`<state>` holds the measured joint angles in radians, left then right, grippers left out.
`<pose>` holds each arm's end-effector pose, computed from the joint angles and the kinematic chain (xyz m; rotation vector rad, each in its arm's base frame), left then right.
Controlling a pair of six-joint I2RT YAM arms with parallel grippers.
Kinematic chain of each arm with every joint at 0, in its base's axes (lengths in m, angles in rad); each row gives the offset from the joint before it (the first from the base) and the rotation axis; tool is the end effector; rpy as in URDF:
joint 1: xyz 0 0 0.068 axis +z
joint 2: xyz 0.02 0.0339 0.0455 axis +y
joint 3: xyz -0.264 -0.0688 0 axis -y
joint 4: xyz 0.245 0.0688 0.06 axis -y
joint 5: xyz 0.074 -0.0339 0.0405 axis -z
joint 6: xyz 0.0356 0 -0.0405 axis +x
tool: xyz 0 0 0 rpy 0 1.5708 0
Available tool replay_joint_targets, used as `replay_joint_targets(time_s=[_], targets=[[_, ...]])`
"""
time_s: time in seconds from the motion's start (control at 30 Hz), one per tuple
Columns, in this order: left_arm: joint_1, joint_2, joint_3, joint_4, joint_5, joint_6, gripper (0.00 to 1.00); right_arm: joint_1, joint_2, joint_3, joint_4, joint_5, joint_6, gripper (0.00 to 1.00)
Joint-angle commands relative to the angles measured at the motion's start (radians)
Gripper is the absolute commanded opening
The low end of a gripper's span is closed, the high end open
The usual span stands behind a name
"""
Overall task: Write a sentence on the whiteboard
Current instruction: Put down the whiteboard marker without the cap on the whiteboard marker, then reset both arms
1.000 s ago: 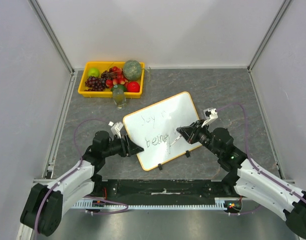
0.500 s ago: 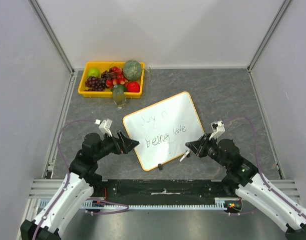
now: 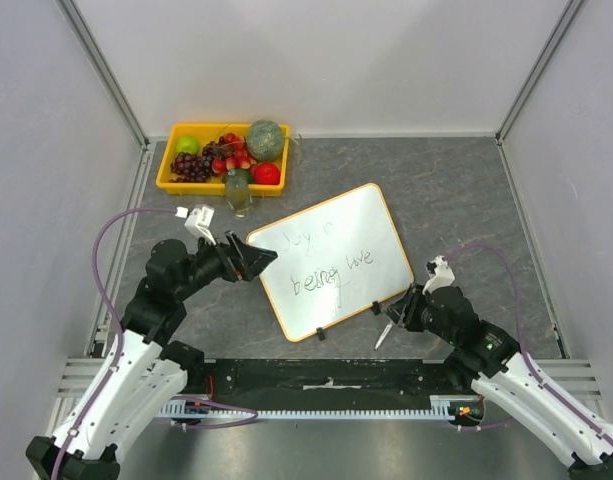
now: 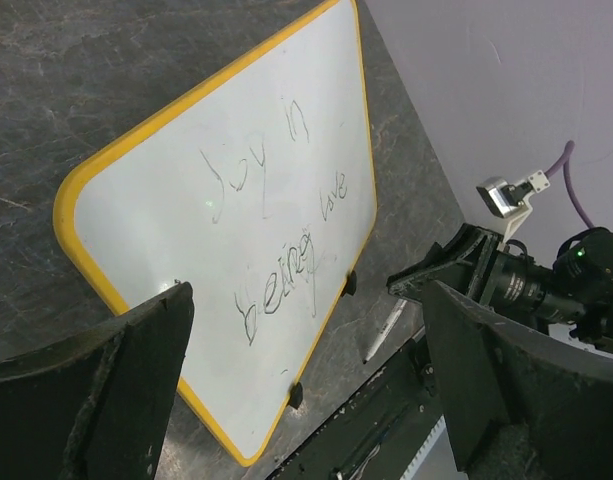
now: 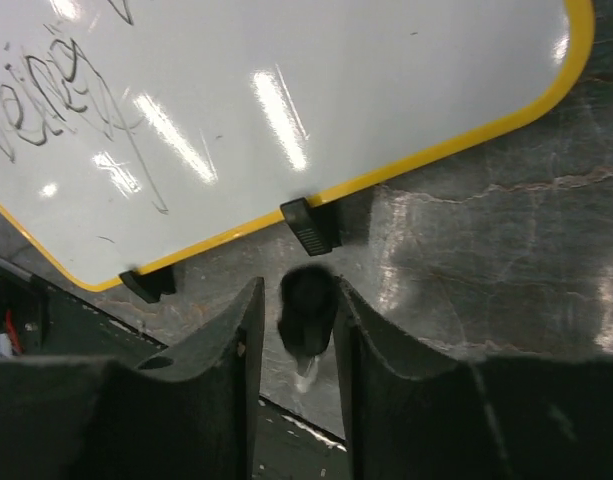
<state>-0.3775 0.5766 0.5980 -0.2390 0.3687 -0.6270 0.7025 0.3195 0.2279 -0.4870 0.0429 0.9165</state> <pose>0.1319 -0.0661 0.2995 0.0454 1.8981 -1.0328 0.0854 0.0703 0.1738 0.2706 2.2704 0.8620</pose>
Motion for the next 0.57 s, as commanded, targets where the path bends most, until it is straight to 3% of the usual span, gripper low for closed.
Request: replay_joint_targets(time_s=[0.0, 0.07, 0.2, 0.47, 0.53], targets=[[-0.001, 0.043, 0.059, 0.012, 0.03, 0.059, 1.0, -0.003, 0.006, 0.088, -0.05, 0.086, -0.005, 0.46], [-0.001, 0.055, 0.063, 0.026, 0.036, 0.069, 1.0, -0.001, 0.019, 0.114, -0.048, 0.113, -0.03, 0.69], [-0.001, 0.077, 0.069, 0.035, 0.033, 0.081, 1.0, -0.001, 0.075, 0.178, -0.032, 0.173, -0.083, 0.98], [-0.001, 0.081, 0.053, 0.069, -0.005, 0.125, 1.0, -0.001, 0.205, 0.336, 0.07, 0.394, -0.25, 0.98], [-0.001, 0.077, 0.045, 0.066, -0.087, 0.136, 1.0, -0.001, 0.234, 0.369, 0.111, 0.503, -0.313, 0.98]])
